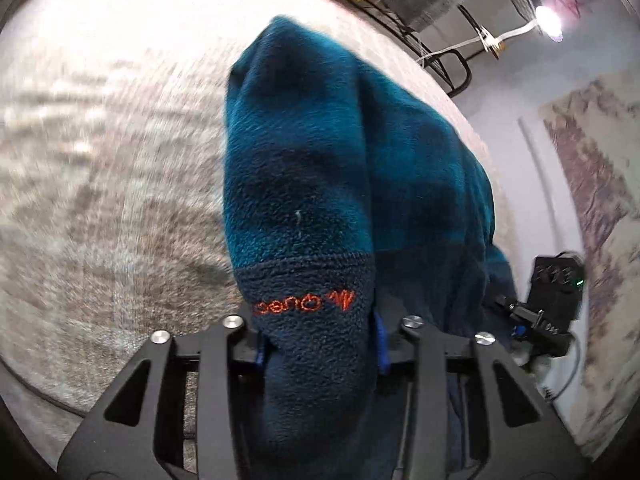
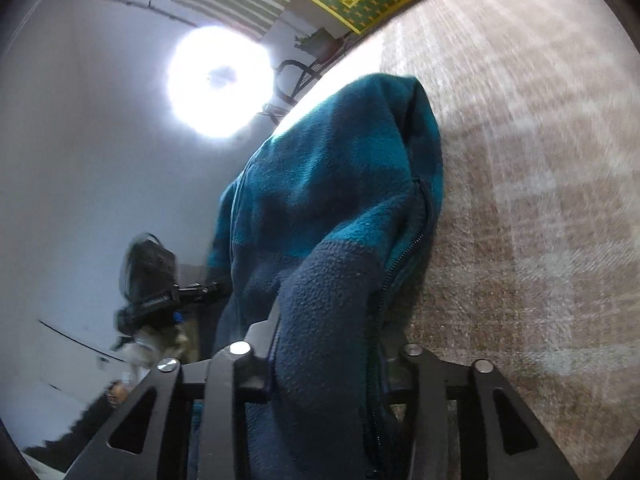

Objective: Fold large clothes

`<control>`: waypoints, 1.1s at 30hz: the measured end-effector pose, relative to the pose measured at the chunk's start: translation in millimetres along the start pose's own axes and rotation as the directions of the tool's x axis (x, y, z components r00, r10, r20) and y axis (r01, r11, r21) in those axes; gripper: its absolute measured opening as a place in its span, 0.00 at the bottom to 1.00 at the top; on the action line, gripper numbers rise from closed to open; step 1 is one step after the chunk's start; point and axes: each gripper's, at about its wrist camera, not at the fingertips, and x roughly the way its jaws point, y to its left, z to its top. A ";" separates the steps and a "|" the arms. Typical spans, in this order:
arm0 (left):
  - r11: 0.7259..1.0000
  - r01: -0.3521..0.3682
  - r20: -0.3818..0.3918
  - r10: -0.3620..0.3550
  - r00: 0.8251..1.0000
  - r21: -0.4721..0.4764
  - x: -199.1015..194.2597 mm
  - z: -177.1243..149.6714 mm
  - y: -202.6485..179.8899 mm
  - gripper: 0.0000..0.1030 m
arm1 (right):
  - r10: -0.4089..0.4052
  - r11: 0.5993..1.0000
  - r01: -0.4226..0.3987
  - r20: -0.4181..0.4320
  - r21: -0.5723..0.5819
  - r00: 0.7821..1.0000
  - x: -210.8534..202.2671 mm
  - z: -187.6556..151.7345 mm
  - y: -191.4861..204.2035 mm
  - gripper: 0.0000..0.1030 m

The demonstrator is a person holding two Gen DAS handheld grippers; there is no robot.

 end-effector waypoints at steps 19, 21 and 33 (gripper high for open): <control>0.982 0.111 0.163 -0.135 0.977 0.151 -43.8 25.8 -116.7 0.30 | -0.158 0.925 0.212 0.189 -0.315 0.969 -83.6 50.4 80.5 0.26; 0.977 0.123 0.160 -0.152 0.975 0.174 -33.2 33.8 -136.3 0.30 | -0.173 0.921 0.235 0.215 -0.310 0.961 -97.1 57.9 74.2 0.26; 0.945 0.173 0.093 -0.205 0.974 0.277 79.4 105.6 -252.8 0.30 | -0.308 0.886 0.400 0.348 -0.233 0.885 -191.2 125.7 4.2 0.26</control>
